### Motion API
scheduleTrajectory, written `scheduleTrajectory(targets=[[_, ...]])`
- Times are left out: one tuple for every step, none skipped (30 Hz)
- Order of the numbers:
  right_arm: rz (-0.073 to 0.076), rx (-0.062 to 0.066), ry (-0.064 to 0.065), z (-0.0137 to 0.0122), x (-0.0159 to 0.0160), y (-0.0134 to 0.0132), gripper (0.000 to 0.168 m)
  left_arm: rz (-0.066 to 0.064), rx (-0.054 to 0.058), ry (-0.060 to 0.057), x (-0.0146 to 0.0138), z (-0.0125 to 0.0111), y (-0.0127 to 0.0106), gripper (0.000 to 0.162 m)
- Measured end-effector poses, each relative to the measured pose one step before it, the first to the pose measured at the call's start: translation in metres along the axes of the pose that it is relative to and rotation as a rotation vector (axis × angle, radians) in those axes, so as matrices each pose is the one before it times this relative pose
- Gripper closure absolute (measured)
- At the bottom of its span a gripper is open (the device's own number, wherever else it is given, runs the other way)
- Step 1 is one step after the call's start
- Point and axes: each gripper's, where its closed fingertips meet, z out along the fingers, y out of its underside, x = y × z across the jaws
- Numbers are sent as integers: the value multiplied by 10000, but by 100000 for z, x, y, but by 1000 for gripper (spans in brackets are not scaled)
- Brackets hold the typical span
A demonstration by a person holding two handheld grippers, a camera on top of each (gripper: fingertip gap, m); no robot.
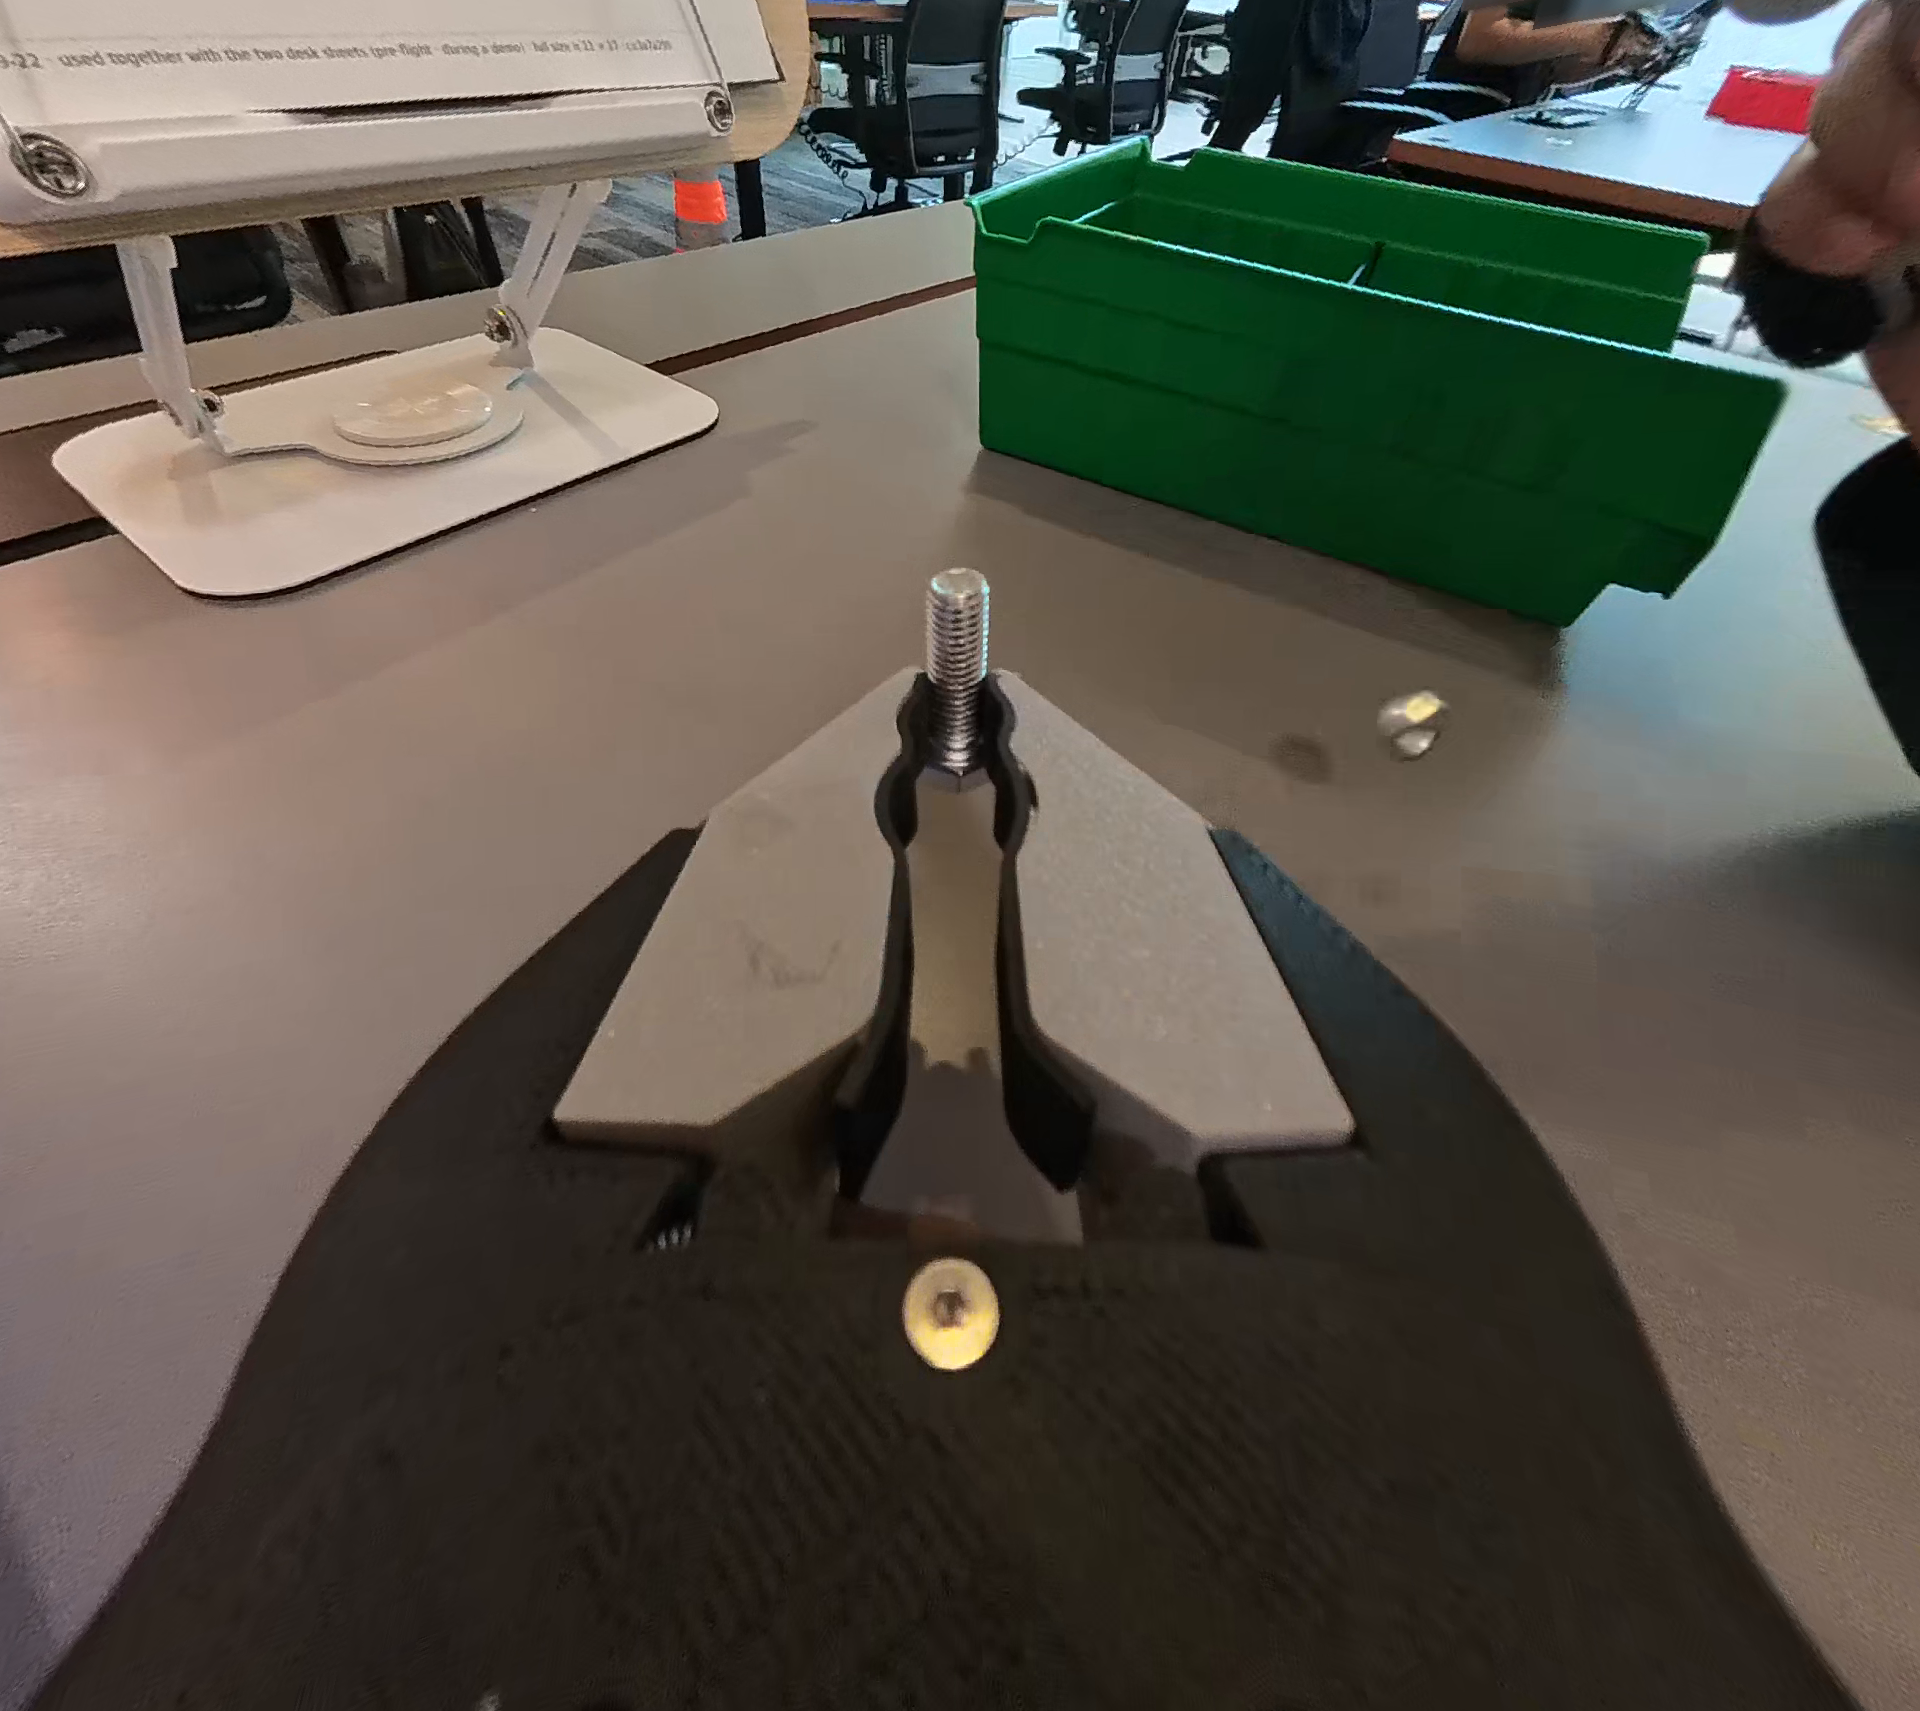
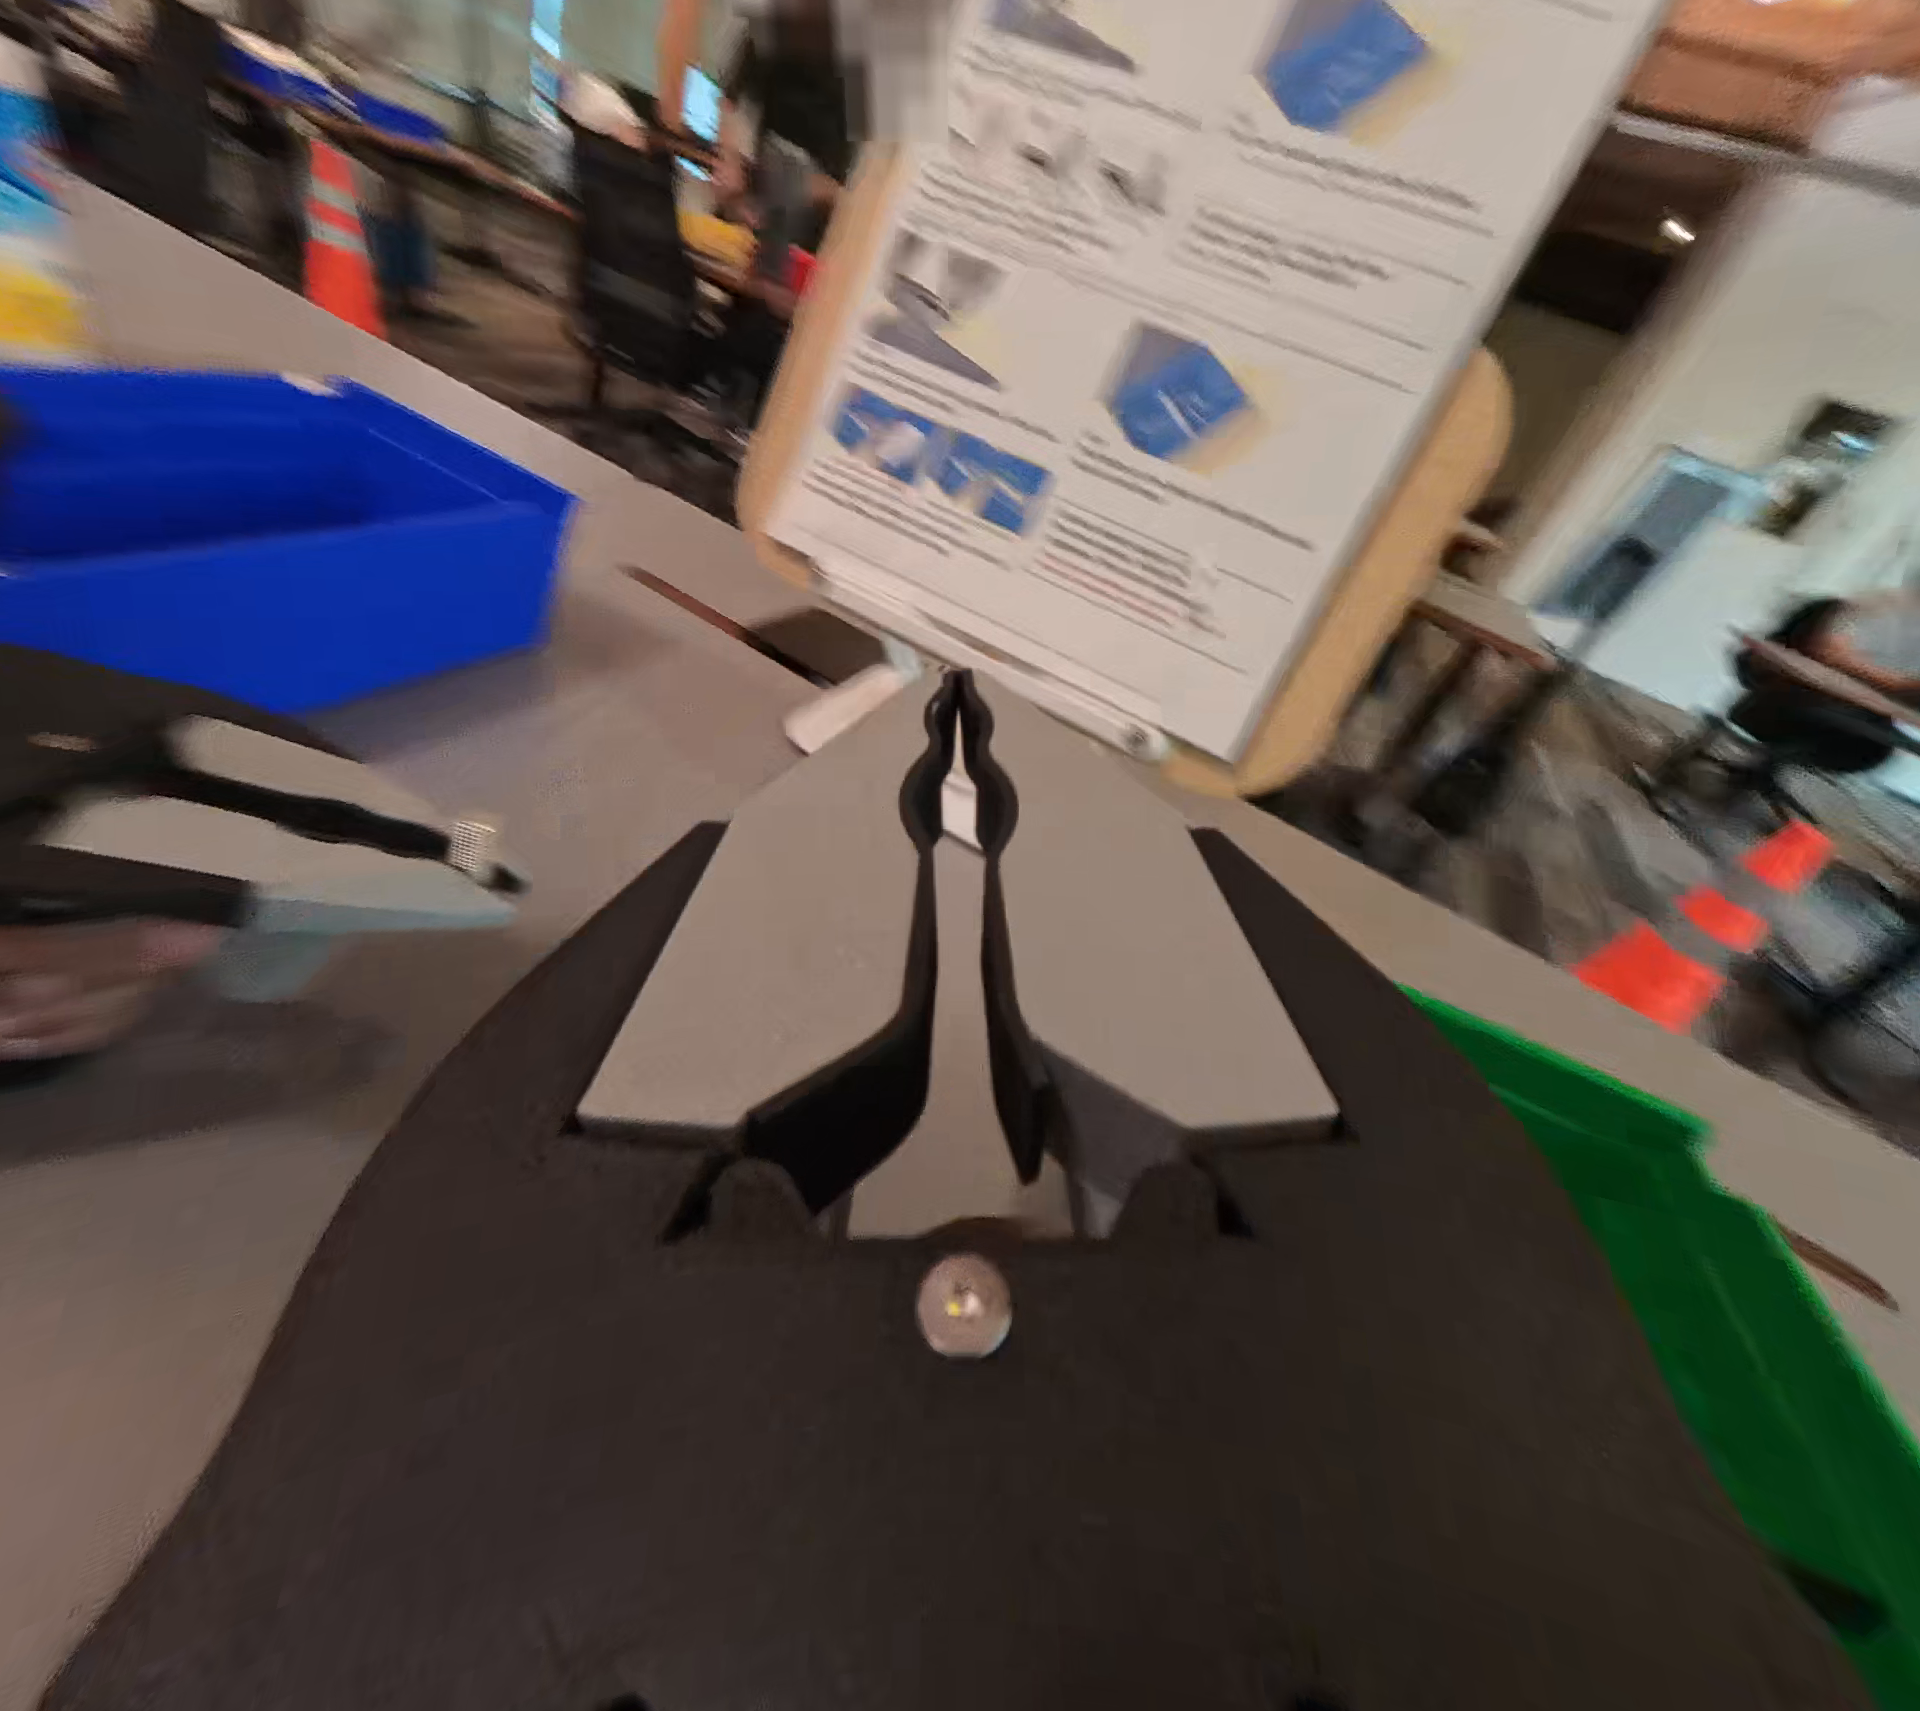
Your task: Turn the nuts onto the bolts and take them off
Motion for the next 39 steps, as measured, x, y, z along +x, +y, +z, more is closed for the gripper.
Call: scheduleTrajectory(targets=[[163,-464,64,108,955,1150,168,-25,-58,-134,-193,60,78,156],[480,-313,-668,268,-272,1108,168,-46,-39,-22,-72,55,41,156],[680,-148,-1010,154,-1042,888,168,-49,-15,-18,-69,18,29,156],[705,-8,-717,-57,-1106,586,168,-29,40,-129,-199,-35,-55,156],[203,133,-543,-176,-1406,340,168,8,25,7,15,-27,-34,156],[-255,-10,-156,-116,-1125,648,168,7,-5,25,45,9,6,156],[-511,-312,114,-50,-635,1155,168,10,-13,-4,10,10,15,156],[-485,-458,297,-148,-144,1446,168,38,-22,20,54,16,28,156],[-260,139,123,-250,-283,1059,168,53,-12,-8,66,-4,14,156],[273,653,23,-448,-364,1072,168,48,-2,-7,105,-4,14,156],[193,649,-116,-448,-408,1232,168,57,-3,61,229,2,26,156],[-230,171,-651,-159,-729,-382,168,48,-20,63,264,18,13,156],[-478,518,-230,-195,-57,-1321,168,110,-2,78,290,36,-11,156],[-398,643,206,-5,424,-739,168,126,-35,22,172,62,40,156],[116,-133,-6,417,97,715,168,75,-6,-14,70,3,12,156],[466,-532,-469,667,-613,1150,168,53,54,13,46,-80,-66,156],[317,-426,-606,633,-865,714,168,61,35,-11,-43,-98,-41,156],[8,-280,-248,454,-437,507,168,19,-8,-98,-231,-79,26,156],[-179,-182,98,252,-13,392,168,-63,14,-33,-190,-49,-9,156],[-194,-137,70,120,-44,293,168,-107,3,17,-122,-18,5,156],[-91,-130,57,50,-17,221,168,-114,11,-29,-160,-4,1,156],[-31,-41,67,-32,22,66,168,-75,4,16,-60,6,-2,156],[-3,20,18,-99,-19,-47,168,-19,-17,18,4,-3,20,156],[1,51,8,-132,-31,-135,168,13,14,11,19,-4,-16,156],[-26,50,27,-129,2,-138,166,11,-14,-4,17,16,15,156],[-48,43,76,-123,74,-102,165,16,-19,-1,11,20,20,156],[-42,29,66,-94,79,-72,164,20,-3,6,23,-4,6,156],[-5,17,13,-60,17,-18,164,4,7,10,11,5,-9,156],[23,-19,-13,-29,-1,27,162,-3,0,13,14,7,-1,156],[19,-15,7,-26,31,21,161,7,-6,-11,-19,9,5,156],[8,29,1,-61,26,-56,160,7,7,19,14,-4,-18,156],[-4,41,42,-114,71,-135,159,-15,-3,47,48,15,9,156],[3,64,98,-196,153,-198,157,-20,1,14,-3,-5,-2,156],[37,77,131,-354,201,-334,154,-10,11,0,-23,-21,-20,156],[180,117,195,-611,299,-615,150,-19,19,16,6,-13,-22,156],[409,231,80,-967,175,-1012,144,-35,23,0,-35,-23,-27,156],[467,287,-201,-1355,-210,-1218,142,-22,18,-25,-69,-22,-30,156],[315,208,-78,-1646,-10,-1109,142,9,-9,12,-11,-26,16,156],[230,-31,310,-1880,680,-808,139,-6,-13,-25,-67,-15,18,156]])
